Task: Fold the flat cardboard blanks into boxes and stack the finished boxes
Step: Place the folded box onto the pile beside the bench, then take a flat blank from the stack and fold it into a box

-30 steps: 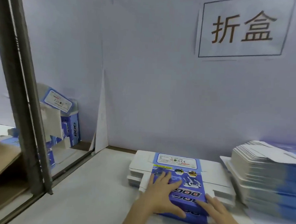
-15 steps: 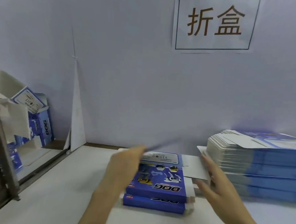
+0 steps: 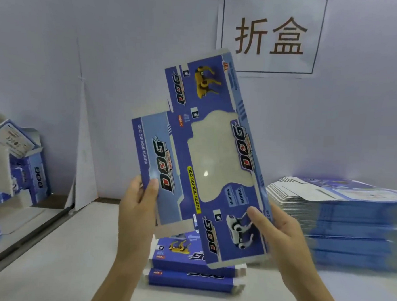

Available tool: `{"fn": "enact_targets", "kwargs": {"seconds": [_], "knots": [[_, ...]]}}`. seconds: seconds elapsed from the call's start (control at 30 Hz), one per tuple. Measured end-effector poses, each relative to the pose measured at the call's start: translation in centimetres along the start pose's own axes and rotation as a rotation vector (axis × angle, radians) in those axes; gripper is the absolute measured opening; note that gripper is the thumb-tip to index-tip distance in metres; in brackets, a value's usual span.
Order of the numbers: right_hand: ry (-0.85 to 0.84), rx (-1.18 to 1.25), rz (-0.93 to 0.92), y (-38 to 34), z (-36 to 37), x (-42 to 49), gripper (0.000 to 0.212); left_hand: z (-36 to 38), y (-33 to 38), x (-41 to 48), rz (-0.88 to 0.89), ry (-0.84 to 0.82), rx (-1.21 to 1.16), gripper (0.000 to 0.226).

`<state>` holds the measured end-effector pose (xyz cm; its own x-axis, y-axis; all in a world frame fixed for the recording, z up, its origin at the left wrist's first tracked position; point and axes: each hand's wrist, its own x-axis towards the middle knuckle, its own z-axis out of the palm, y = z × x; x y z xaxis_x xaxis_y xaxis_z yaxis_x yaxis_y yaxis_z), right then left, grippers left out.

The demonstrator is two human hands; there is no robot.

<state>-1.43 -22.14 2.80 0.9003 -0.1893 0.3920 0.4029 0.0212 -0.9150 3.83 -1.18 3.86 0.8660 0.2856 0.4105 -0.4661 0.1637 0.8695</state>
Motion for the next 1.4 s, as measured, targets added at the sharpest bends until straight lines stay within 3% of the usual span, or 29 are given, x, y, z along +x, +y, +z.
{"fn": "enact_targets", "kwargs": {"seconds": [0.1,0.17,0.23,0.33,0.37,0.43,0.57,0.63,0.73,0.8,0.9,0.97,1.1,1.2,1.3,1.4], "knots": [[0.082,-0.208,-0.129,0.6,0.3,-0.7,0.015,1.0,-0.1,-1.2,-0.105,-0.173,0.213,0.074],[-0.023,-0.488,-0.302,1.4,1.4,-1.7,0.027,2.3,0.4,-3.0,-0.24,-0.416,0.079,0.089],[-0.226,-0.71,-0.455,2.4,2.6,-2.6,0.046,3.5,0.2,-4.6,-0.302,-0.489,-0.133,0.084],[-0.424,-0.882,-0.369,2.2,2.9,-3.0,0.056,4.3,-1.0,-4.4,-0.352,-0.159,-0.211,0.024],[-0.442,-0.862,-0.305,1.9,2.5,-2.9,0.058,4.2,-1.1,-3.9,-0.362,-0.094,-0.205,0.015],[-0.373,-0.767,-0.23,1.1,1.6,-2.7,0.053,3.4,-1.1,-2.7,-0.342,-0.076,-0.163,0.017],[0.086,-0.508,-0.331,0.3,0.3,-1.8,0.056,1.9,-0.9,-1.5,-0.229,-0.215,-0.085,0.039],[0.229,-0.387,-0.309,0.0,-0.5,-1.2,0.059,1.7,-1.0,-1.2,-0.197,-0.28,-0.083,0.052],[0.082,-0.119,-0.19,-0.3,-2.0,-0.6,0.053,1.7,-1.1,-1.5,-0.12,-0.346,-0.028,0.055],[-0.017,0.0,-0.12,-0.4,-2.6,-0.4,0.046,2.0,-1.3,-1.8,0.007,-0.298,0.129,0.061],[-0.013,0.052,-0.137,-0.2,-2.4,-0.4,0.04,2.4,-1.2,-2.8,0.215,-0.294,0.502,0.093],[-0.009,0.069,-0.161,-0.3,-2.0,-0.5,0.043,2.7,-1.3,-3.3,0.236,-0.339,0.596,0.103],[0.064,-0.064,-0.23,-0.6,-1.9,-0.7,0.064,2.3,-1.8,-2.7,0.116,-0.357,0.573,0.109],[0.021,-0.186,-0.283,-0.6,-1.6,-0.9,0.067,1.7,-1.9,-2.2,0.087,-0.363,0.562,0.11],[0.064,-0.393,-0.317,-0.1,-1.1,-0.9,0.068,1.5,-1.6,-1.9,0.057,-0.413,0.442,0.098],[0.081,-0.444,-0.283,-0.2,-1.0,-1.0,0.077,1.6,-0.9,-1.9,-0.063,-0.485,0.239,0.082]]}}
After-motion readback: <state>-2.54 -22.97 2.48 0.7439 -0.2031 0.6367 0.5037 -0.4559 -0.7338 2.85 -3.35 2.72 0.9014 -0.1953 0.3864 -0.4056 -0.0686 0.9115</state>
